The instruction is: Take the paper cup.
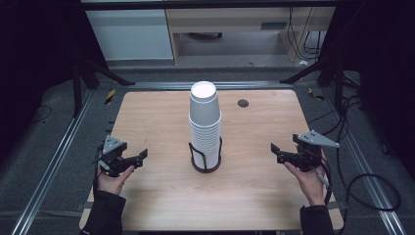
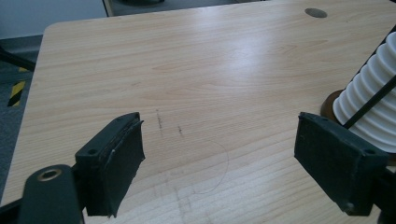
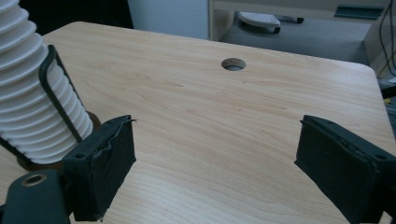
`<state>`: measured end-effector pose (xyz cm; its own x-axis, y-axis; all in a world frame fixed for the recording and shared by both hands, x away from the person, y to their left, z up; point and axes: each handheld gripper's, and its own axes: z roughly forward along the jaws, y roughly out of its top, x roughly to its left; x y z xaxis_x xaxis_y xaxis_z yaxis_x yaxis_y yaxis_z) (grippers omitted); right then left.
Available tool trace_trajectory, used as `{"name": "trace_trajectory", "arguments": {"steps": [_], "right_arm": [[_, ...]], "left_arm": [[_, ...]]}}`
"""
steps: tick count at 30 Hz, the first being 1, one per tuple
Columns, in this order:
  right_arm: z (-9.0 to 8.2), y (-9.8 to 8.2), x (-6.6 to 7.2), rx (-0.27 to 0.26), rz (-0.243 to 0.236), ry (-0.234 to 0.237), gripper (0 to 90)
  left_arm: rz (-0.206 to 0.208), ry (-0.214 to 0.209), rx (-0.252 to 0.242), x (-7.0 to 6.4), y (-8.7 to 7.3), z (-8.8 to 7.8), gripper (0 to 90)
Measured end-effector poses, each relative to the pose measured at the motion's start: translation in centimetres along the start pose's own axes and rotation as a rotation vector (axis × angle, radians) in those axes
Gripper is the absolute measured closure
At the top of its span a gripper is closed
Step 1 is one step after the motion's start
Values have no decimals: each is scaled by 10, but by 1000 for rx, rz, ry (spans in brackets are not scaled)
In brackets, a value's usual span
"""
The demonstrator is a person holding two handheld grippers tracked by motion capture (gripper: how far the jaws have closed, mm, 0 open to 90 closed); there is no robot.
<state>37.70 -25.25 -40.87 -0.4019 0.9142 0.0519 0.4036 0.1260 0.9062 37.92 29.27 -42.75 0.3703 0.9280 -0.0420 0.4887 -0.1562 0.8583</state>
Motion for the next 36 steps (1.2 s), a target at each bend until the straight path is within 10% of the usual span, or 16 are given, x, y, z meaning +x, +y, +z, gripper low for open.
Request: {"name": "trace_trajectory", "arguments": {"steps": [14,36], "right_arm": [[-3,22,23,-72,-60,58,122],[5,105,74,-171,-125,202,116]], "left_arm": [[17,-36,-3,-7,-3,-1,168],[55,-24,11,-9,-5,3,226]]}}
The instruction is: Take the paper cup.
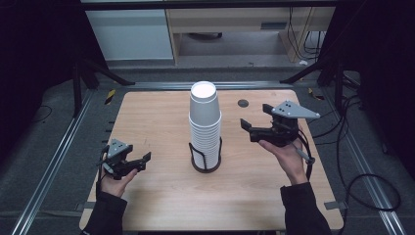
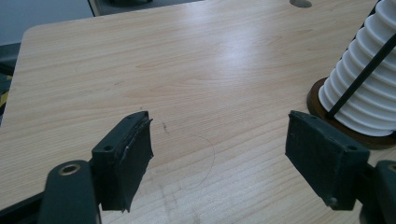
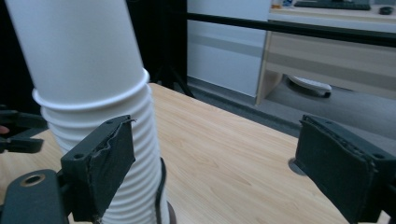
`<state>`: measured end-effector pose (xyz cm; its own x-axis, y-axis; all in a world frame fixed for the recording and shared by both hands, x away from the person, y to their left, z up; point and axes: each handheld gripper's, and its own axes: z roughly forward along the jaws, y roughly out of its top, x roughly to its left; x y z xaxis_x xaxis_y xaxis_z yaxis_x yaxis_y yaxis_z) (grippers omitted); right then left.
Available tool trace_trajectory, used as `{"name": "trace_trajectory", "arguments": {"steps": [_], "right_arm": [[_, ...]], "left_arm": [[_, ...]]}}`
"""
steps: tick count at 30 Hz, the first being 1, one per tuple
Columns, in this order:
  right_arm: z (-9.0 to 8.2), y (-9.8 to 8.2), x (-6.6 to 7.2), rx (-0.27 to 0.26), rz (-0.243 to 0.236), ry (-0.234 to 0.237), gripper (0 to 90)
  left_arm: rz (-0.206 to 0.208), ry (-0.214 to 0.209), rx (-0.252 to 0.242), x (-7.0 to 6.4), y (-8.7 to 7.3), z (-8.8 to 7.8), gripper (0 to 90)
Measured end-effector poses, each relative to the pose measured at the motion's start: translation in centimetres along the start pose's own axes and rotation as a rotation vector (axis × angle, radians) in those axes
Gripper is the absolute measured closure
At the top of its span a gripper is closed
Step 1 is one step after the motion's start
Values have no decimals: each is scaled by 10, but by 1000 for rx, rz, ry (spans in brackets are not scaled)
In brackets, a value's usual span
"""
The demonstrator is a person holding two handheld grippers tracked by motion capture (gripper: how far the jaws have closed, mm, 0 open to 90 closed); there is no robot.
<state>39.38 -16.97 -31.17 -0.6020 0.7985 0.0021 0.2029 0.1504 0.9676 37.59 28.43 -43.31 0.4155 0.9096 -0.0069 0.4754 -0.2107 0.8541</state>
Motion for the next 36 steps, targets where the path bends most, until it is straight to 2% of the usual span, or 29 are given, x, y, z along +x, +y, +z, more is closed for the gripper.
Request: {"name": "trace_trajectory", "arguments": {"steps": [4,5,6,7,9,15,16,19,29,36], "right_arm": [[5,11,9,-9,-11,29,114],[7,18,15,-22,-11,56,114],[7,18,15,-22,-11,56,114],[10,22,19,-34,-9,80,115],[11,25,21,-42,-7,91,115],[26,39,41,-54,-24,156,107],[26,39,41,-54,-24,156,107],[33,45,49,-64,-13,195,100],[61,48,63,-38,-9,220,86],[76,44,64,-17,-13,224,78]], "left_arm": [[11,15,6,0,0,1,218],[15,19,8,-1,0,1,214],[15,21,10,-1,-1,2,214],[17,23,14,-1,-1,2,214],[20,19,26,-1,-1,3,214],[25,11,41,-3,-1,5,206],[25,11,41,-3,-1,5,206],[26,2,43,-5,-1,6,202],[26,-15,53,-7,-1,8,184],[32,-25,44,-8,-1,7,173]]}}
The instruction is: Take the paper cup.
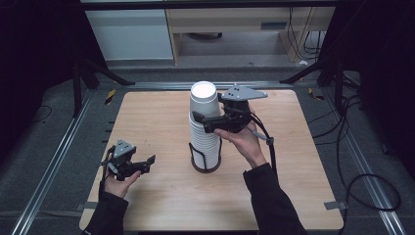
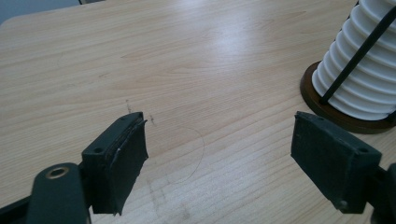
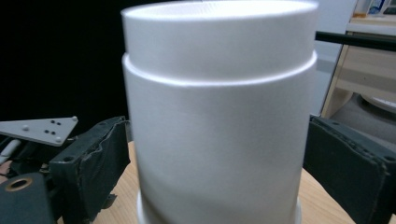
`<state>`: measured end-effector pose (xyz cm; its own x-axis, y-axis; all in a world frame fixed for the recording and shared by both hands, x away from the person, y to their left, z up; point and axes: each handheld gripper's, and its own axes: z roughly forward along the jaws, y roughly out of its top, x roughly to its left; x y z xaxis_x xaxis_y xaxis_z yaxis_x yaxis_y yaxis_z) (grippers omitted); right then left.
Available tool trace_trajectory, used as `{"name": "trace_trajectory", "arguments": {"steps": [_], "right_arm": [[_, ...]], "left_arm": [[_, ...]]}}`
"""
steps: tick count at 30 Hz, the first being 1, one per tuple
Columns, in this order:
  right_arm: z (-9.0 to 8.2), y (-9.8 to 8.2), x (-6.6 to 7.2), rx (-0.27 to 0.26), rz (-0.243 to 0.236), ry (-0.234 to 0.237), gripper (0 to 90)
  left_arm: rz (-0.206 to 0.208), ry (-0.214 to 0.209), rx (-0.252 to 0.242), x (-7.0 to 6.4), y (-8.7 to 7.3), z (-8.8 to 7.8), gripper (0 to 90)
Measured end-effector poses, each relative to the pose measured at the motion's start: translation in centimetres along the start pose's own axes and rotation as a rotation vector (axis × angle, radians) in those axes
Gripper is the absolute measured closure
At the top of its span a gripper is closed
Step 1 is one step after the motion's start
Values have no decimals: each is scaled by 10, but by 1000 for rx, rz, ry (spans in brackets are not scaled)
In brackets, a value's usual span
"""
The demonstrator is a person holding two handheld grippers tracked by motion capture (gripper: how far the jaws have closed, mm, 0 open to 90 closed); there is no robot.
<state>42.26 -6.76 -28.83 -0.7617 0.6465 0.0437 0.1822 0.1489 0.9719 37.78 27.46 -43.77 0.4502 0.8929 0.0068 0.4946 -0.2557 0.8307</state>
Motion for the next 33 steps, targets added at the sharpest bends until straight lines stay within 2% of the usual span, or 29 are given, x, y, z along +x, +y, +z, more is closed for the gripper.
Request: {"name": "trace_trajectory", "arguments": {"steps": [8,11,17,19,27,33], "right_arm": [[15,-5,0,26,1,-4,75],[21,-8,0,53,0,-15,82],[21,-9,-2,50,13,4,110],[21,-9,-1,51,0,8,117],[20,-9,0,49,-4,2,122],[20,-6,0,71,-13,-5,124]], "left_arm": [[8,-14,14,-2,0,2,166],[9,-13,12,-2,0,2,166],[7,-12,12,-1,0,2,167],[9,-10,15,-2,0,2,167],[4,-8,13,-1,0,1,168],[-1,-8,15,0,0,2,168]]}}
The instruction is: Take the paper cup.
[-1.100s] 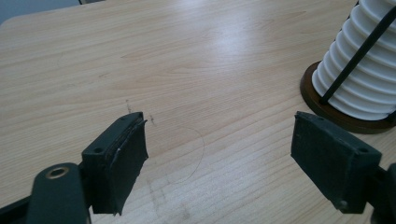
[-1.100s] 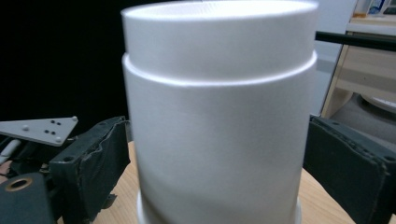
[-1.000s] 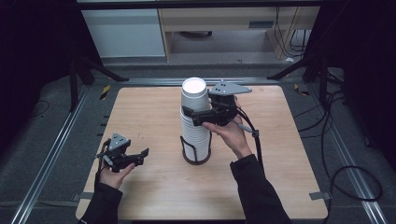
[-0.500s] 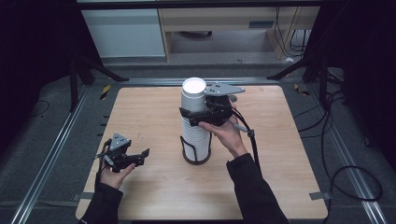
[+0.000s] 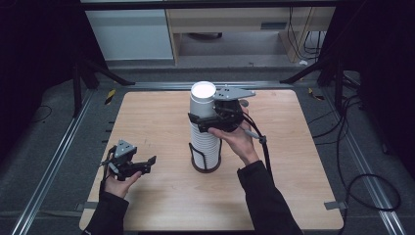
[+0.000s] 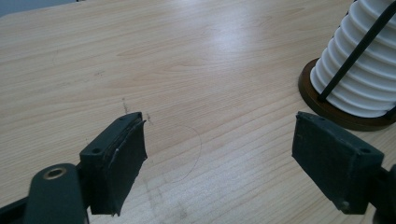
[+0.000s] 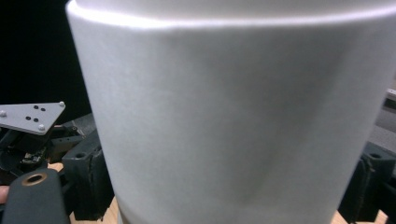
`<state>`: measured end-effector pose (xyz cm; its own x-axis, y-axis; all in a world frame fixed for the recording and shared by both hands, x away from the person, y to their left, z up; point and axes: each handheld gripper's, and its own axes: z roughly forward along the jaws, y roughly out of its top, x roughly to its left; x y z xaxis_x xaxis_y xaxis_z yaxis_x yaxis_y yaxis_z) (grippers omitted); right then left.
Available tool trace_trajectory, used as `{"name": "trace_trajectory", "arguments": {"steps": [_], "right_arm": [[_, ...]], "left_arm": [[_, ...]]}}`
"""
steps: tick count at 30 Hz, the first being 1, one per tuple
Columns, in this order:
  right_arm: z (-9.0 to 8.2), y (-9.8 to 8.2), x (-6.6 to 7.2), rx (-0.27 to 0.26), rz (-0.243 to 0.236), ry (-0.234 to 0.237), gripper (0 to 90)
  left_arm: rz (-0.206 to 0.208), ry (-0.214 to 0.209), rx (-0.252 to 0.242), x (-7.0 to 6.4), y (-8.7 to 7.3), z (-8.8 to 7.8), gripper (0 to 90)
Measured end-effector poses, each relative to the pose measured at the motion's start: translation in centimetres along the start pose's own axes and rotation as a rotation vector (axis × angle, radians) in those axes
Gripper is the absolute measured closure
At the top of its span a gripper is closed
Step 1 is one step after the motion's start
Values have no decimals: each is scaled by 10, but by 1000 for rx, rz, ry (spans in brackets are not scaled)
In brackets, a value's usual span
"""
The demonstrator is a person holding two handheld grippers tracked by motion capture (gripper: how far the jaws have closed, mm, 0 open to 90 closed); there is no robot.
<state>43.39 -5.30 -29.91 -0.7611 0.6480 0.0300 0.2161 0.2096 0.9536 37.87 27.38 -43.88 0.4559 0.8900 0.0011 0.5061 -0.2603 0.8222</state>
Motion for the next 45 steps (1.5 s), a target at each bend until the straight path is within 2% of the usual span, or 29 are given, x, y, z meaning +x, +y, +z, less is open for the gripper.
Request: {"name": "trace_trajectory", "arguments": {"steps": [13,15,18,19,21,25,29,36,39,41,45], "right_arm": [[1,1,1,1,-14,5,125],[1,1,1,-4,-14,5,127],[-2,4,1,-42,-21,0,134],[-4,6,1,-48,-17,3,135],[-5,11,0,-23,-30,1,139],[-6,15,1,-27,-42,3,145],[-11,20,1,-48,-33,19,149],[-23,41,2,-84,-65,-2,151],[-26,46,3,-95,-71,-6,151],[-31,51,3,-109,-72,-6,151],[-44,60,2,-129,-89,-23,151]], "left_arm": [[-2,-2,-3,1,0,-1,171],[-3,-2,-3,1,0,-1,171],[-2,-1,-2,1,0,-1,171],[-2,-3,-3,1,0,-1,171],[-3,-4,-2,0,0,-1,171],[-3,-5,0,0,0,-1,172],[-6,-6,1,1,0,-1,178],[-17,-26,-3,1,0,-1,174],[-22,-20,-1,1,0,-1,161],[-24,-31,4,1,0,-1,191],[-35,-29,0,1,0,-2,188]]}}
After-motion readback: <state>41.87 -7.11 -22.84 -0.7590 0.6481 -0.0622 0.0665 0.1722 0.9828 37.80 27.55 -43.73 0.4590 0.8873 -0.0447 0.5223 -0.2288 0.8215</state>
